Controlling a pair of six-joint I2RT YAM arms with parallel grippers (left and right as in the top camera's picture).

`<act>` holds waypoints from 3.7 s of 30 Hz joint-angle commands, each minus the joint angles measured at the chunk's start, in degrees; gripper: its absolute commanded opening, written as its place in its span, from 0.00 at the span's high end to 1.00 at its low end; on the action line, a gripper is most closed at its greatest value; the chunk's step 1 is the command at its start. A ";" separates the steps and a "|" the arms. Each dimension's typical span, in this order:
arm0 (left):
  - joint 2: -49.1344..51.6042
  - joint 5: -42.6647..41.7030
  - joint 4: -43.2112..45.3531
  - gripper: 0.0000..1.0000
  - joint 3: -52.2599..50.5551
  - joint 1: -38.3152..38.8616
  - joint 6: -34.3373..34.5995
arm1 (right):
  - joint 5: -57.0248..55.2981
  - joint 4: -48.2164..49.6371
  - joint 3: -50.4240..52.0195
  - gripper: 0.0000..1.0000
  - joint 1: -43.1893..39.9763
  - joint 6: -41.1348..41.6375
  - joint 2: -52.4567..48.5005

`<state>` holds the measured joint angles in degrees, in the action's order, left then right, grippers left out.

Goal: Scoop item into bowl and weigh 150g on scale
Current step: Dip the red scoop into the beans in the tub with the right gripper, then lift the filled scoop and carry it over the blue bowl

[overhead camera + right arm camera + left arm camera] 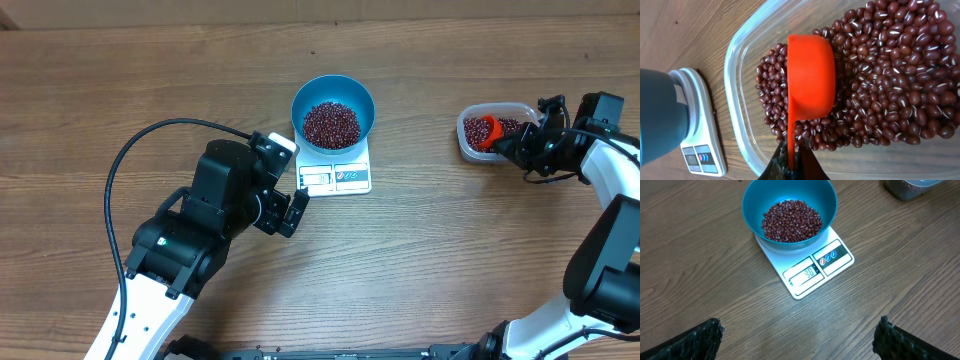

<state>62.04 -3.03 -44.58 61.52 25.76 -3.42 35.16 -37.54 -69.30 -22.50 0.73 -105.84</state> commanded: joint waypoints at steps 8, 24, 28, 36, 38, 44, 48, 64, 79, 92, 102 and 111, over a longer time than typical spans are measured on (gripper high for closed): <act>-0.66 -0.63 0.17 0.00 0.46 -0.24 -0.87 | 4.20 0.90 0.68 0.96 -1.90 0.50 -1.55; -0.66 -0.63 0.20 0.00 0.46 -0.24 -0.87 | 17.70 0.37 0.68 0.96 -10.03 -2.51 -1.55; -0.66 -0.63 0.20 0.00 0.46 -0.24 -0.87 | 19.21 -0.28 0.68 0.96 -11.47 -2.73 -1.55; -0.66 -0.63 0.20 0.01 0.46 -0.24 -0.87 | 24.17 -1.49 0.68 0.96 -12.50 -4.24 -1.55; -0.66 -0.63 0.20 0.01 0.46 -0.24 -0.87 | 27.93 -1.81 0.68 0.96 -12.50 -4.72 -1.55; -0.66 -0.61 0.20 0.00 0.46 -0.24 -0.87 | 34.86 -1.97 0.68 0.96 -12.50 -5.53 -1.55; -0.66 -0.63 0.20 0.00 0.46 -0.24 -0.87 | 37.66 -1.97 0.68 0.96 -12.50 -5.53 -1.55; -0.66 -0.63 0.20 0.00 0.46 -0.24 -0.87 | 45.97 -2.36 0.68 0.96 -7.78 -9.20 -1.55; -0.66 -0.63 0.20 0.00 0.46 -0.24 -0.87 | 45.94 0.28 0.68 0.96 6.14 -9.11 -1.55; -0.66 -0.61 0.20 0.00 0.46 -0.24 -0.87 | 45.33 10.32 0.68 0.96 14.91 1.49 -1.55; -0.66 -0.63 0.20 0.00 0.46 -0.24 -0.87 | 40.19 22.73 0.68 0.96 20.70 9.53 -1.55; -0.66 -0.63 0.20 0.00 0.46 -0.24 -0.87 | 28.33 28.35 0.68 0.96 26.60 6.34 -1.55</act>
<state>62.04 -3.03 -44.56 61.52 25.76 -3.40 70.06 -10.17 -68.71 1.65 9.54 -107.33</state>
